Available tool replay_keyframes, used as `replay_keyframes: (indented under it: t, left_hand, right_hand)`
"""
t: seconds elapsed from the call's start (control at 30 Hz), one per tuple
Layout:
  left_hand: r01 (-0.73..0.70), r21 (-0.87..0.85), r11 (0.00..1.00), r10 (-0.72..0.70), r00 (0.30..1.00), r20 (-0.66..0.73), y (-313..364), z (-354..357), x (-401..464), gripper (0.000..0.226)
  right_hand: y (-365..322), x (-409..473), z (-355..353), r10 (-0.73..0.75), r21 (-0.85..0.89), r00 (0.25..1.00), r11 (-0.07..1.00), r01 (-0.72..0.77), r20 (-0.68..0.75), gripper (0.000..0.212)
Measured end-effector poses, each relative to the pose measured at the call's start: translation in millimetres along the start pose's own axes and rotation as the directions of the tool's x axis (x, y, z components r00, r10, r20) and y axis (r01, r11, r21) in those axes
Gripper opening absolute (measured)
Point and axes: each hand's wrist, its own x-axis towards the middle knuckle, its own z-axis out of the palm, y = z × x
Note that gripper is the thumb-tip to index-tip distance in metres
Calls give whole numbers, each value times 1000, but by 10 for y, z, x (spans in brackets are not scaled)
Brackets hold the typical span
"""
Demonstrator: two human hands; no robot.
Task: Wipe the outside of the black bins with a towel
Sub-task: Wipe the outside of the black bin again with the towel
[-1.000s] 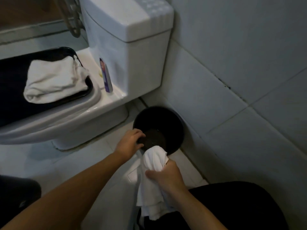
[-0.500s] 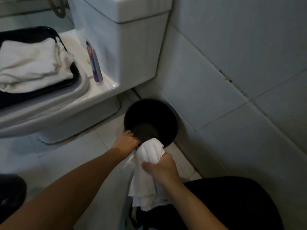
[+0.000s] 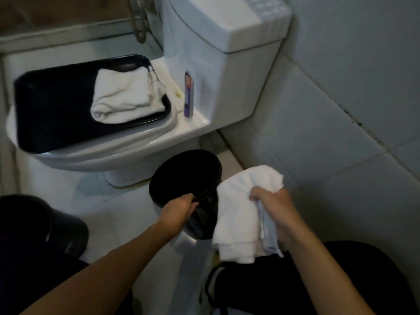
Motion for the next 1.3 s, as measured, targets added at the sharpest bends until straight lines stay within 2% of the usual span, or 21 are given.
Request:
replay_keyframes:
  t: [0.07, 0.13, 0.17, 0.2, 0.3, 0.47, 0.7, 0.8, 0.87, 0.97, 1.07, 1.17, 1.23, 1.3]
  left_hand:
    - [140, -81, 987, -142, 989, -26, -120, -22, -164, 28]
    - [223, -226, 948, -237, 971, -34, -257, -41, -332, 24]
    - [258, -328, 909, -283, 959, -29, -317, -46, -416, 21]
    - [305, -422, 854, -345, 938, -20, -372, -48, -500, 19]
    - [418, -600, 682, -524, 851, -3, -512, -30, -725, 21]
    - [505, -731, 459, -686, 724, 69, -755, -14, -915, 20]
    - [538, -788, 301, -772, 622, 130, -1148, 99, -940, 24]
    - [541, -802, 253, -800, 583, 141, -1311, 132, -921, 28]
    - [543, -803, 246, -799, 582, 149, -1380, 151, -887, 27]
    - [536, -812, 229, -798, 581, 158, -1410, 206, -813, 23]
    - [518, -824, 228, -821, 558, 124, -1432, 264, -765, 28]
    - [505, -824, 257, -815, 571, 96, -1530, 385, -757, 34]
    - [500, -823, 270, -814, 575, 82, -1577, 447, -755, 31]
    - [536, -792, 291, -833, 549, 65, -1585, 451, -731, 28]
  right_hand:
    - [-26, 25, 13, 14, 65, 1000, 998, -14, -3, 48]
    - [-52, 1, 93, 24, 77, 999, 997, -26, 28, 80]
    - [-28, 3, 154, 31, 49, 999, 998, -33, 32, 94]
    - [-13, -4, 220, 39, 22, 998, 999, -39, 40, 96]
    - [31, -59, 458, 51, -98, 997, 994, -45, 56, 73]
    - [109, -151, 914, 59, -177, 989, 984, -35, 134, 63]
    - [233, -185, 1530, -28, -298, 966, 949, 106, 256, 45]
    - [343, -145, 1840, -131, -485, 961, 841, 238, 244, 49]
    - [422, -78, 2049, -226, -588, 932, 727, 354, 282, 50]
    - [565, 2, 2351, -348, -698, 849, 486, 526, 397, 51]
    - [772, 58, 2611, -398, -700, 750, 296, 650, 529, 55]
    - [973, 60, 2863, -355, -678, 690, 180, 712, 631, 56]
    - [1082, 89, 3021, -343, -706, 690, 100, 701, 637, 58]
    - [1139, 180, 3140, -375, -732, 714, 122, 670, 592, 56]
